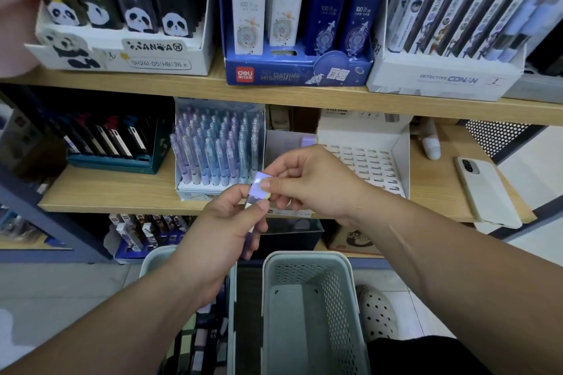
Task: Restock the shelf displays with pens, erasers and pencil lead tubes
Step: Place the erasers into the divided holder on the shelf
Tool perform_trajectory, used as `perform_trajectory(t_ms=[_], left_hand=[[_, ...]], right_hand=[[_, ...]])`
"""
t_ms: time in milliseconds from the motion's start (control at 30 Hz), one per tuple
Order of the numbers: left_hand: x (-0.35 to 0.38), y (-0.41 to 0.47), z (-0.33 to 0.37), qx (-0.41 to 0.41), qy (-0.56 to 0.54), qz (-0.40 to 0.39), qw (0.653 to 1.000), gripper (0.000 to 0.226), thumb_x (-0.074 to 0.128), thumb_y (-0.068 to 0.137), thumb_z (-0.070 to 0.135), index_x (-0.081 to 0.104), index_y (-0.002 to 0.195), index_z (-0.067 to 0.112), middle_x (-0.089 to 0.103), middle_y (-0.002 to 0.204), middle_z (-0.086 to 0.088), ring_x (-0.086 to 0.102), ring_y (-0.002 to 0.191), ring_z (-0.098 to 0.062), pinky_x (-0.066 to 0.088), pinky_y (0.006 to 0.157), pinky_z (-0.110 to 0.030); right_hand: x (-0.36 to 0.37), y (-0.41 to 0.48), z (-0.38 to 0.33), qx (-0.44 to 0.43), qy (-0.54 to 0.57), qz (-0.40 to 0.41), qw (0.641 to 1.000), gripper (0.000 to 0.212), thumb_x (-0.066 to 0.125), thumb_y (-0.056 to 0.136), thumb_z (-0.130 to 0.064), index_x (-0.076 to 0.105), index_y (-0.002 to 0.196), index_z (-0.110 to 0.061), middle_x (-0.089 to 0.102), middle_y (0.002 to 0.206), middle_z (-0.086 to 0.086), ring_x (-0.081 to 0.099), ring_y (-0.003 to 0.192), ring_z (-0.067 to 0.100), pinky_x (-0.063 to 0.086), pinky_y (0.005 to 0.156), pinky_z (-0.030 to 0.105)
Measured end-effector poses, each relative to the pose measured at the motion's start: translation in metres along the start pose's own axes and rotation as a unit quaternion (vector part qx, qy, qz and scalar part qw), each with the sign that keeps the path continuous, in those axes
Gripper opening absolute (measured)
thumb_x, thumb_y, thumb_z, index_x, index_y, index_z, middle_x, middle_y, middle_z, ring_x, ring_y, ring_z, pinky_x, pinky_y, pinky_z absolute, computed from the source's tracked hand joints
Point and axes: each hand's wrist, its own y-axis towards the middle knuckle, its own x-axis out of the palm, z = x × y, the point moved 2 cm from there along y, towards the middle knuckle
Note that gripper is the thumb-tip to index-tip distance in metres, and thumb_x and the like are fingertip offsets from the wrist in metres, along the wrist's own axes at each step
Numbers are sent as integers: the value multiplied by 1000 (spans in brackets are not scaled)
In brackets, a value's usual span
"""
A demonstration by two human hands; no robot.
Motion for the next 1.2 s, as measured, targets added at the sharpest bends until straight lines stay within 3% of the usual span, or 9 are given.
perform_trajectory(t_ms=[100, 200, 333, 500, 600, 700, 900, 1200], left_hand=[[0, 6, -1, -2, 9, 22, 1000, 10, 57, 100, 21, 66, 99, 16, 65, 76, -5, 52, 59, -16, 40, 53, -28], [-4, 18, -6, -24, 28, 94, 995, 11, 59, 99, 24, 69, 98, 21, 72, 87, -2, 61, 74, -18, 47, 65, -34], [4, 29, -19, -62, 52, 149, 985, 7, 59, 98, 19, 64, 99, 15, 64, 88, -6, 57, 72, -21, 44, 60, -31], [8, 42, -32, -82, 64, 183, 978, 14, 64, 97, 26, 65, 90, 14, 67, 85, -9, 64, 69, -24, 51, 58, -33], [12, 48, -37, -96, 69, 197, 973, 19, 71, 92, 29, 66, 83, 12, 71, 83, -13, 68, 66, -27, 55, 58, -35], [19, 50, -39, -108, 79, 213, 968, 26, 76, 88, 31, 66, 76, 10, 73, 80, -16, 71, 66, -31, 60, 61, -44], [26, 61, -42, -125, 49, 240, 961, 24, 80, 83, 31, 66, 79, 11, 74, 78, -14, 74, 70, -33, 61, 64, -49], [21, 71, -53, -134, 30, 230, 964, 21, 82, 79, 21, 69, 93, 13, 74, 79, -12, 75, 69, -30, 57, 55, -33]], right_hand=[[-11, 2, -1, -7, -15, 35, 999, 3, 70, 92, -7, 70, 95, -7, 69, 68, 3, 63, 57, 8, 46, 50, 19], [-43, 1, -1, -8, -21, 131, 991, 5, 68, 93, -6, 70, 97, -5, 69, 68, 5, 62, 56, 8, 48, 54, 25], [-75, -6, 8, -18, -140, 155, 978, 8, 71, 89, -11, 71, 84, -17, 68, 65, 4, 61, 59, 14, 49, 58, 34], [-79, -5, 16, -74, -257, 189, 945, 9, 73, 90, -23, 69, 84, -27, 66, 73, -3, 53, 60, 6, 41, 55, 17], [-79, -2, 18, -118, -288, 228, 923, 4, 72, 91, -20, 69, 90, -22, 66, 75, -1, 55, 68, 12, 42, 60, 19], [-79, 3, 22, -160, -326, 241, 900, 4, 71, 92, -23, 69, 93, -20, 66, 79, -3, 58, 72, 14, 49, 67, 31], [-83, 14, 30, -186, -390, 247, 867, 8, 68, 93, -22, 69, 98, -17, 68, 89, 1, 62, 82, 22, 52, 72, 37], [-71, 30, 43, -175, -407, 232, 866, 14, 71, 87, -16, 69, 101, -14, 70, 85, 6, 63, 78, 28, 54, 72, 38]])
